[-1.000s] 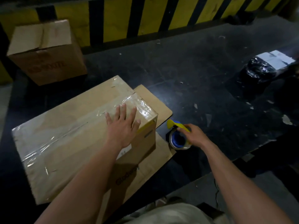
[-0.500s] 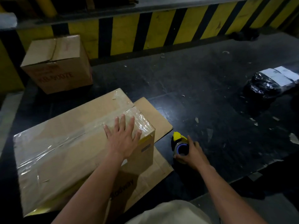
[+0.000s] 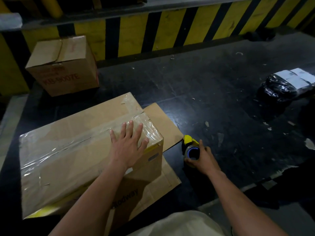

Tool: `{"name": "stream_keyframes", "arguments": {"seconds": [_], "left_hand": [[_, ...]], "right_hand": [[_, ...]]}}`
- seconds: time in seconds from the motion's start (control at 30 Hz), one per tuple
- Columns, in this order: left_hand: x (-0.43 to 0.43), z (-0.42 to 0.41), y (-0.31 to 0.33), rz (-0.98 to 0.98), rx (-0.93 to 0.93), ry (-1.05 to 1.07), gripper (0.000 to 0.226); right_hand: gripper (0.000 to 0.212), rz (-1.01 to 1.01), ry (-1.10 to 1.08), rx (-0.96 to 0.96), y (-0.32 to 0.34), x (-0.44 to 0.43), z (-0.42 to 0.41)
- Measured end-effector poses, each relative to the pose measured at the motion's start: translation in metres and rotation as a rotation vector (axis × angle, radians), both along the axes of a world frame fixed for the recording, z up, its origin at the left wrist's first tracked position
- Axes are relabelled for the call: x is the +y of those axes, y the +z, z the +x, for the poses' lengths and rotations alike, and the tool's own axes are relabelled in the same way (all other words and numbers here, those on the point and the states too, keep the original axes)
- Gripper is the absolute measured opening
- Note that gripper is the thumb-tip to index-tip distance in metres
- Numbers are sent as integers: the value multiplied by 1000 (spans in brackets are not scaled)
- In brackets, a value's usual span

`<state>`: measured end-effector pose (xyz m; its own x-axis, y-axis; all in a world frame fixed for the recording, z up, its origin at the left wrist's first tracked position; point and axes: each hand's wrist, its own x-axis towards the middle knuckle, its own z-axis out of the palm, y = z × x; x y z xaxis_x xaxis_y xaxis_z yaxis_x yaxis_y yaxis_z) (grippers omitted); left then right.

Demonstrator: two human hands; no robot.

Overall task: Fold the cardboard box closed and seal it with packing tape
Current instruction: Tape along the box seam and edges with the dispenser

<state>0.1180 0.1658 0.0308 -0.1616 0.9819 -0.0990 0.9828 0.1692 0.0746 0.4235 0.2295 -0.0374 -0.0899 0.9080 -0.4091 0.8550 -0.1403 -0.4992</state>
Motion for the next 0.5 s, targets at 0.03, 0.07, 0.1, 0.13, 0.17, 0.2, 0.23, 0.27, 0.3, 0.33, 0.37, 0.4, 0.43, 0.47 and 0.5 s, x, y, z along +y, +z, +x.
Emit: {"name": "stream_keyframes", "arguments": {"seconds": [0.03,0.07,0.1,0.13,0.17,0.2,0.23,0.27,0.3,0.33,0.37,0.4,0.43,0.47,0.5], "left_hand": [[0,0,0,5,0,2,71],[0,1,0,7,-1,3,71],[0,1,1,3,-5,2,72],[0,1,1,0,-10,0,72],[-1,1,2,1,-13,-1,72],[-2,2,3,5,-16,0,72],[-2,2,4,8,-17,2,73],[-2,3,5,13,-20,4,74],[-3,3,5,20,-25,6,75],[-3,4,6,29,-32,8,76],[-3,5,7,38,-41,12,77],[-4,5,8,50,-52,15,77],[-5,5,10,62,-66,17,76],[-6,5,11,73,-85,20,74],[-8,4,13,88,-117,25,71]], "right_hand": [[118,-3,2,2,1,-1,2],[117,-10,3,6,2,-1,3],[117,-16,3,9,3,-2,5],[116,-18,3,9,5,-2,6],[115,-15,4,8,6,-1,6],[114,-12,5,6,7,-1,6],[114,-14,8,2,8,-1,5],[114,-21,11,0,8,0,5],[113,-27,13,-1,9,1,4],[114,-36,13,-3,8,1,4],[114,-48,13,-3,9,2,4],[114,-63,11,-15,10,3,3],[114,-73,12,-47,12,4,2],[113,-76,13,-100,15,6,0],[113,-63,18,-158,20,9,-3]]}}
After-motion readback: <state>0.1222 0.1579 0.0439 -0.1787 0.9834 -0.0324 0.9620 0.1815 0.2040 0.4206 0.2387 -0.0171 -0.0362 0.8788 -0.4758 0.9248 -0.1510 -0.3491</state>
